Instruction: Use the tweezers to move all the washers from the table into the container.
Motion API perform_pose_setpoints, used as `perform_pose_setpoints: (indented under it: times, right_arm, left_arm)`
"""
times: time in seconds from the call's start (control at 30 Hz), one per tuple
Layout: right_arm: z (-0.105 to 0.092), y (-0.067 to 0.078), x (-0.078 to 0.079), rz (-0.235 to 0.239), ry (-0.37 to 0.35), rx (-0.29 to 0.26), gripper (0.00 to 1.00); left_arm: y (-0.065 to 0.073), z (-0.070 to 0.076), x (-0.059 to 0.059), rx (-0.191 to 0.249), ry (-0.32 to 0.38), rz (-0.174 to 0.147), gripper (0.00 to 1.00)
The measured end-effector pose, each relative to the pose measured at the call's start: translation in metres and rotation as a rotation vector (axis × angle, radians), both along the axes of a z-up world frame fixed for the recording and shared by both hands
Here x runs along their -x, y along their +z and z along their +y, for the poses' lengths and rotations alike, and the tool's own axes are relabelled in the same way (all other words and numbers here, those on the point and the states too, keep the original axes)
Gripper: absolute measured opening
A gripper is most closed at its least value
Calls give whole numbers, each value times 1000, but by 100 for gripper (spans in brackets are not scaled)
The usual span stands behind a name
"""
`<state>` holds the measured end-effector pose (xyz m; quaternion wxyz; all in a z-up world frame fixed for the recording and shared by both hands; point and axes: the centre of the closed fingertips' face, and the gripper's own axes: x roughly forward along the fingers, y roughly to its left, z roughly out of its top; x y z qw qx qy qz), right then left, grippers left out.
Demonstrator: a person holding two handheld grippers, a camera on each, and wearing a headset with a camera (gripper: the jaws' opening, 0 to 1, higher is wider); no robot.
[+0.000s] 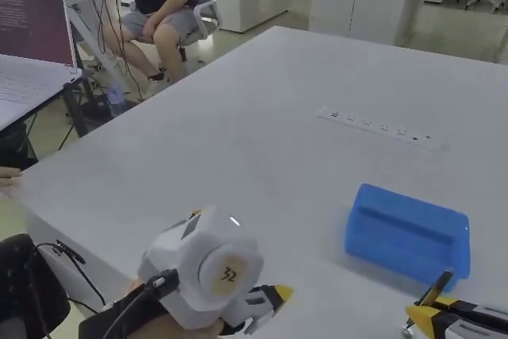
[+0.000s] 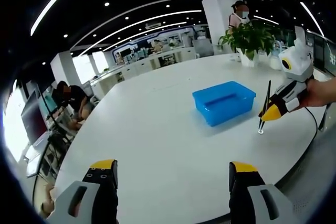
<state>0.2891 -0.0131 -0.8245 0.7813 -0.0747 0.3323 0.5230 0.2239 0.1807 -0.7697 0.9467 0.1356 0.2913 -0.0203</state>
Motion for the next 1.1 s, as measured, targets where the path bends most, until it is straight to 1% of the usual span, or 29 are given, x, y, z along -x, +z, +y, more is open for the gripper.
perform_pose_setpoints:
  times: [0.1,0.13,0.2,0.37,0.47,0.53,0.6,0.73,0.77,0.83,1.0,1.07,1.1]
  right_arm:
    - [1,-6,2,-3,16,21,7]
    - [1,-5,1,-16,14,12,7]
    - [1,-5,0,-5,10,15,7]
    - [2,-2,-1,-13,11,10,7]
    - [2,-5,0,-11,15,23,7]
    - [1,-6,-2,-14,14,20,7]
    - [1,-6,-1,-15,14,21,7]
    - [1,-4,0,-23,20,29,7]
    - [-1,-6,-4,-31,27,36,7]
    - [-3,-11,-9,-33,27,49,7]
    - [-3,-12,-11,-38,25,39,7]
    - [-2,-11,-9,-37,24,37,6]
    - [-2,-11,-8,-44,26,37,6]
  left_arm:
    - [-1,0,0,-3,-2,3,90]
    - [-1,0,0,-2,-2,2,90]
    - [-1,0,0,-4,-2,4,89]
    - [-2,-1,0,-9,-6,9,89]
    - [-3,-1,0,-10,-8,12,89]
    - [-3,-1,0,-11,-9,13,89]
    - [-2,-2,0,-9,-8,9,89]
    - [-3,-2,1,-18,-12,18,89]
    - [-4,-2,1,-18,-13,20,89]
    - [-4,-2,1,-21,-13,22,88]
    - [-5,-2,2,-25,-14,28,88]
    - [-6,-1,1,-27,-16,29,88]
    - [-6,-1,1,-27,-16,30,88]
